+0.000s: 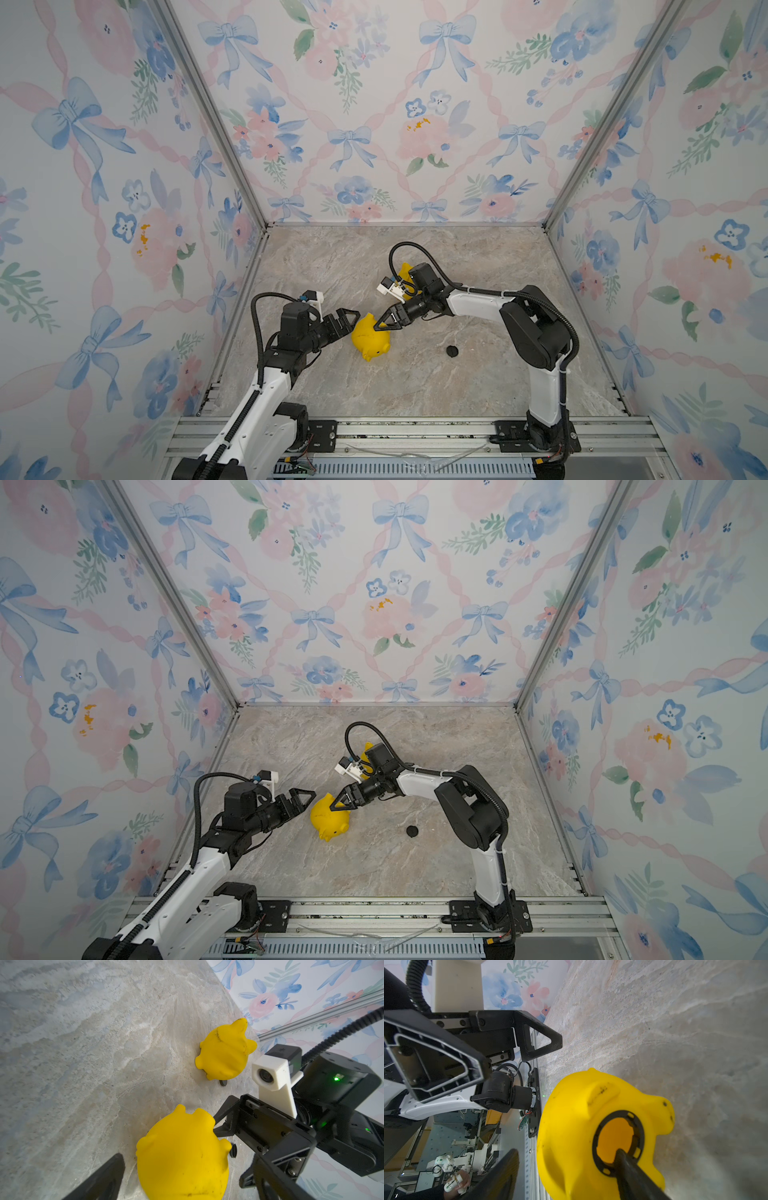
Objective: Open piggy banks
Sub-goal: Adjust the piggy bank at the center of the board.
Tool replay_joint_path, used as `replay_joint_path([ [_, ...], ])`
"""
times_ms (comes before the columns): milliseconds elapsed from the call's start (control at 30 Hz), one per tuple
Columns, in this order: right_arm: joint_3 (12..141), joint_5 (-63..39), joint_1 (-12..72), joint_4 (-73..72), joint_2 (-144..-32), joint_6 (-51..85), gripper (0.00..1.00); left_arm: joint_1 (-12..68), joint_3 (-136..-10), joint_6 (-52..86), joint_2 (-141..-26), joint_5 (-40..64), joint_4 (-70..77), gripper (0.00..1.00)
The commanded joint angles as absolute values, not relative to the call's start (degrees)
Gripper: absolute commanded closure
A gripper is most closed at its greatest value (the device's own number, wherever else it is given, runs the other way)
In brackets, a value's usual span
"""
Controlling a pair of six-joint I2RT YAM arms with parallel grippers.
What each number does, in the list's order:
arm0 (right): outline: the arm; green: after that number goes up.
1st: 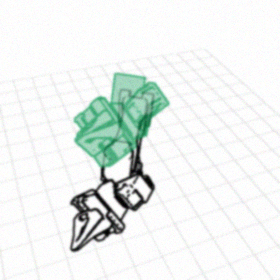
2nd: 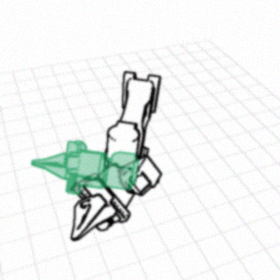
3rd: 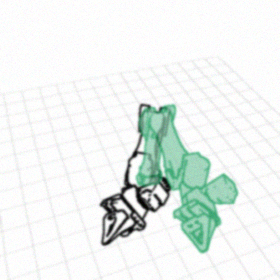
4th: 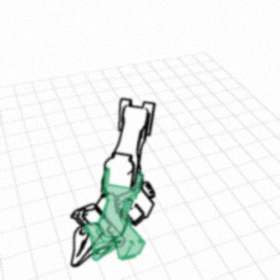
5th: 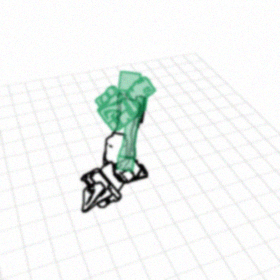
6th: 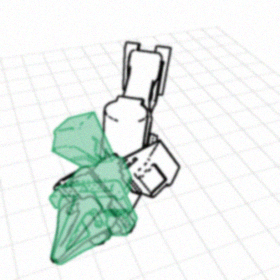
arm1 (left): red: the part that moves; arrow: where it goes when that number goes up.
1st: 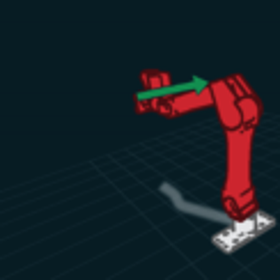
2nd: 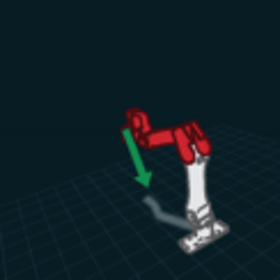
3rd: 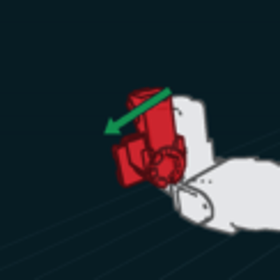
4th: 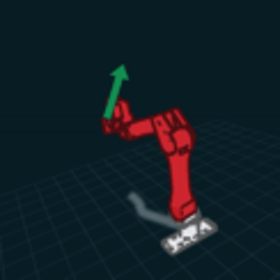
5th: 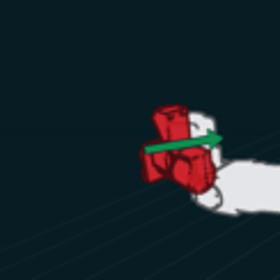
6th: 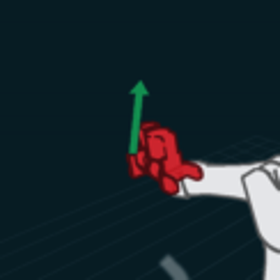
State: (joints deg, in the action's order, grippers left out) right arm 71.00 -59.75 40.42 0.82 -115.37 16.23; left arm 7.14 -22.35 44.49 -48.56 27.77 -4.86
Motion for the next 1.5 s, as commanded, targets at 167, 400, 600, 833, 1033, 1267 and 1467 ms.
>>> replay_joint_path([
  [167,61.7,-59.5,41.9,-9.6,-110.7,23.0,0.27,7.3,-18.8,47.6,-48.6,31.6,-0.2,0.02],
  [400,58.1,-57.2,43.2,-21.2,-111.1,32.4,0.26,8.5,-17.5,47.9,-49.4,32.7,2.5,0.02],
  [600,55.8,-56.2,42.8,-29.3,-112.9,38.5,0.26,8.5,-17.9,46.9,-48.0,30.3,-0.3,0.02],
  [833,52.6,-57.4,41.6,-39.6,-114.7,44.4,0.26,8.5,-15.8,48.3,-46.1,31.4,-1.3,0.02],
  [1033,52.0,-56.3,41.8,-37.8,-114.4,42.9,0.26,8.5,-13.4,50.5,-39.8,31.1,-4.5,0.02],
  [1267,51.6,-54.1,41.8,-33.5,-114.4,40.2,0.25,8.9,-11.2,54.1,-32.5,31.9,-6.3,0.02],
  [1467,51.4,-51.4,42.0,-28.8,-113.6,37.3,0.25,9.3,-9.7,56.4,-29.9,34.3,-6.5,0.02],
])
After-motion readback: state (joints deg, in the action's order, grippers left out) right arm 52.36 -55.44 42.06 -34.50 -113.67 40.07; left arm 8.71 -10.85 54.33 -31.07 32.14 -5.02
